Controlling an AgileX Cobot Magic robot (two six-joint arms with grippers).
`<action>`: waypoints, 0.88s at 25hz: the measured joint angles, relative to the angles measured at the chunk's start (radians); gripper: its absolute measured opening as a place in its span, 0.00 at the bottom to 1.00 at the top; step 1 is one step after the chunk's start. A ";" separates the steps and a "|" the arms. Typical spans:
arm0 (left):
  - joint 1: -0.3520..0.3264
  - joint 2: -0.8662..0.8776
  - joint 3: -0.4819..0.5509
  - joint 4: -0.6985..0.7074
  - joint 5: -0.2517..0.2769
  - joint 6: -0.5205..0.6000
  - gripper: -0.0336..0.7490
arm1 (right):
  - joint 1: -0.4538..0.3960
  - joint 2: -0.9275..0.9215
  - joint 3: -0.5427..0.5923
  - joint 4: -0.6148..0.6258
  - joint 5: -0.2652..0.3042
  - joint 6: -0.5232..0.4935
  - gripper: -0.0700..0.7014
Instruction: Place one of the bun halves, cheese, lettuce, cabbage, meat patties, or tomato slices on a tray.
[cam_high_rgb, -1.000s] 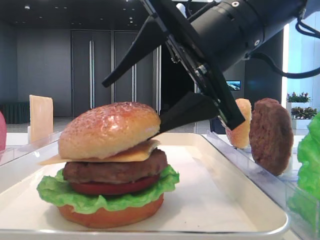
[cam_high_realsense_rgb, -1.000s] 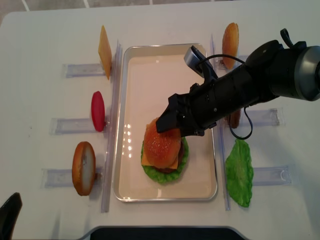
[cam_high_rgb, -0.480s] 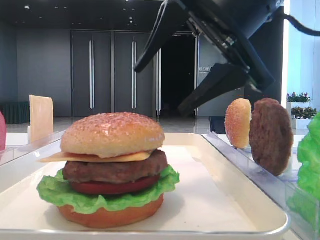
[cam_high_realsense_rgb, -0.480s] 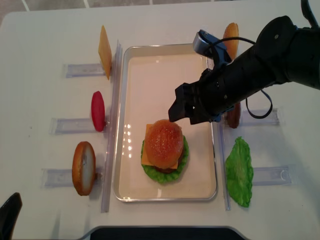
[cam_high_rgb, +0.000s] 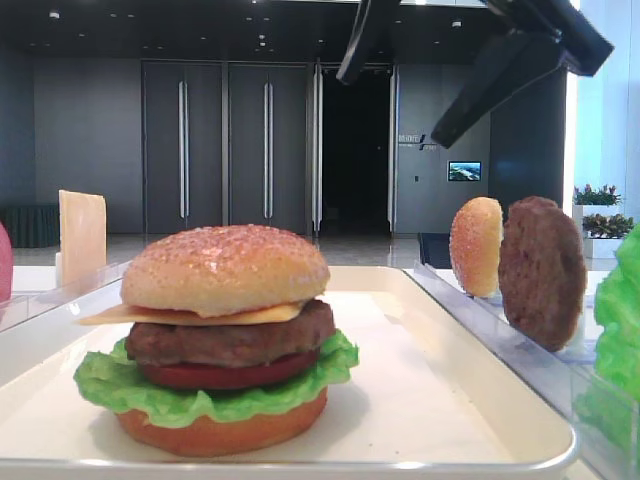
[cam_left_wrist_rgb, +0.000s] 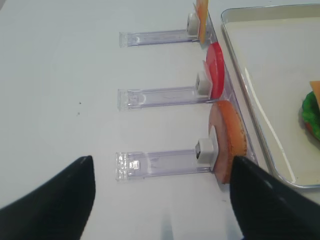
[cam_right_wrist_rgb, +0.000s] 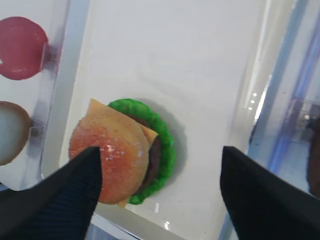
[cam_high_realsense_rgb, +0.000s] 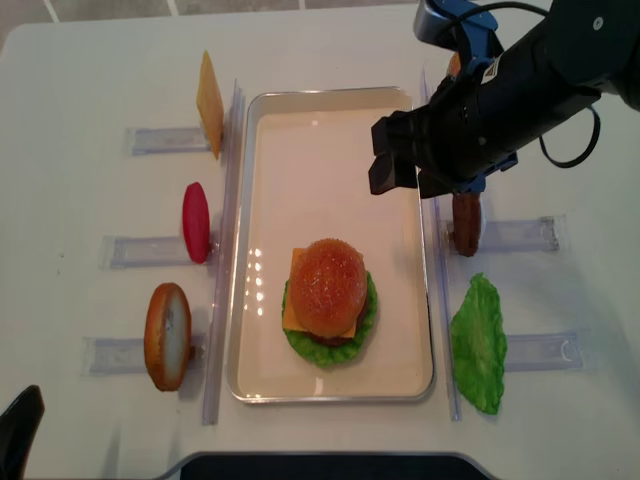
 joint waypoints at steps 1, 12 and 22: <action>0.000 0.000 0.000 0.000 0.000 0.000 0.86 | 0.000 -0.006 -0.010 -0.045 0.020 0.037 0.75; 0.000 0.000 0.000 0.000 0.000 0.000 0.86 | 0.000 -0.025 -0.165 -0.401 0.333 0.227 0.75; 0.000 0.000 0.000 0.000 0.000 0.000 0.86 | -0.140 -0.025 -0.178 -0.475 0.382 0.194 0.75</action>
